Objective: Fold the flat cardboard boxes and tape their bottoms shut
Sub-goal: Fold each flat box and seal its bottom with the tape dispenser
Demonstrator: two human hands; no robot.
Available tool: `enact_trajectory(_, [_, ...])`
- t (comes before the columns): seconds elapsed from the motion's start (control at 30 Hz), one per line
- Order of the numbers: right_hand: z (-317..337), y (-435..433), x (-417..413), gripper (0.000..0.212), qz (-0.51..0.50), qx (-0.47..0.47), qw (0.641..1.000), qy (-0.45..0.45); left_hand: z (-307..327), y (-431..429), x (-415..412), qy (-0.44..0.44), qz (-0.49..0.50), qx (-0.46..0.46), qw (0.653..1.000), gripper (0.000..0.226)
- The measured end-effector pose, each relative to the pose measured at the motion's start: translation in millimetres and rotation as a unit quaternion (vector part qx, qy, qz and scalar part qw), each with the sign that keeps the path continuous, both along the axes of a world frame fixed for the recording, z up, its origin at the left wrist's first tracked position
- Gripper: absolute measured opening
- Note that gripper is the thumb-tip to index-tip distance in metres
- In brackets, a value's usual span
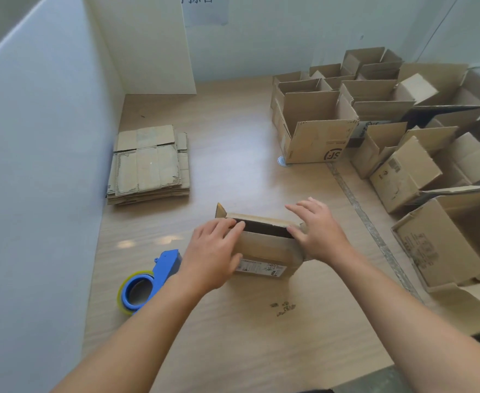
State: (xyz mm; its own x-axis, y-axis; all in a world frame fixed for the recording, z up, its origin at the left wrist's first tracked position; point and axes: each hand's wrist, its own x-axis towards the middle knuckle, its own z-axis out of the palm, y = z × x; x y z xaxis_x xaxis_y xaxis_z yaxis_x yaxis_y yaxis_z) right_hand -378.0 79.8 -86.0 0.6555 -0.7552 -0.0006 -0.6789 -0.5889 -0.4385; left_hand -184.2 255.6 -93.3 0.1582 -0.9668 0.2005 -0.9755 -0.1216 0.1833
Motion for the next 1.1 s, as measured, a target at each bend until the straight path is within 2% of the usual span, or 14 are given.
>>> enact_trajectory(0.07, [-0.6, -12.7, 9.2, 0.036, 0.014, 0.055, 0.995, 0.087, -3.1, -9.6, -1.3, -0.005, 0.018, 0.079, 0.997, 0.067])
enact_trajectory(0.1, [-1.3, -15.2, 12.1, 0.024, 0.027, 0.077, 0.991, 0.108, -4.3, -11.7, -2.1, -0.018, 0.018, 0.08, 0.996, 0.067])
enact_trajectory(0.17, [-2.5, -16.1, 13.9, 0.013, 0.045, 0.097, 0.989, 0.103, -6.1, -12.9, -2.0, -0.057, 0.006, 0.046, 0.997, 0.06])
enact_trajectory(0.27, [-0.1, -14.7, 11.4, 0.039, 0.077, 0.111, 0.985, 0.109, -10.6, -11.9, 2.9, -0.067, -0.022, -0.043, 0.997, 0.037])
enact_trajectory(0.37, [-1.4, -16.0, 9.5, 0.03, 0.059, 0.084, 0.991, 0.086, -24.2, 0.3, 14.8, -0.029, -0.073, -0.128, 0.989, 0.009])
enact_trajectory(0.4, [-2.4, -17.8, 9.1, 0.027, 0.038, 0.079, 0.994, 0.068, -29.1, 6.0, 19.0, -0.006, -0.086, -0.133, 0.987, 0.011])
enact_trajectory(0.5, [-5.2, -22.6, 12.4, 0.03, -0.017, 0.075, 0.997, 0.032, -33.2, 20.0, 26.2, 0.109, -0.056, -0.052, 0.991, 0.051])
enact_trajectory(0.57, [-9.6, -22.7, 16.4, 0.037, -0.042, 0.068, 0.997, 0.024, -31.6, 19.6, 26.7, 0.154, -0.04, -0.019, 0.987, 0.056])
enact_trajectory(0.63, [-13.6, -22.3, 20.9, 0.037, -0.058, 0.043, 0.997, 0.009, -30.8, 16.7, 25.5, 0.125, -0.032, 0.003, 0.992, 0.048])
enact_trajectory(0.77, [-18.3, -30.7, 24.1, 0.029, -0.007, -0.006, 0.998, 0.067, -37.0, 16.3, 25.7, 0.059, 0.023, 0.138, 0.988, 0.082])
enact_trajectory(0.83, [-25.0, -32.0, 19.1, 0.034, 0.029, 0.052, 0.991, 0.118, -42.2, 19.0, 21.5, 0.044, 0.034, 0.125, 0.991, 0.075])
enact_trajectory(0.93, [-32.7, -29.4, 10.4, 0.039, 0.04, 0.115, 0.987, 0.104, -50.0, 19.6, 18.5, 0.096, 0.033, 0.091, 0.991, 0.059])
enact_trajectory(1.0, [-30.2, -30.6, 10.6, 0.037, 0.022, 0.084, 0.991, 0.097, -50.5, 19.2, 19.2, 0.151, 0.036, 0.095, 0.983, 0.067])
enact_trajectory(1.1, [-12.9, -26.1, 17.3, 0.033, 0.003, -0.032, 0.997, 0.072, -41.2, 15.6, 17.7, 0.187, 0.037, 0.108, 0.976, 0.083])
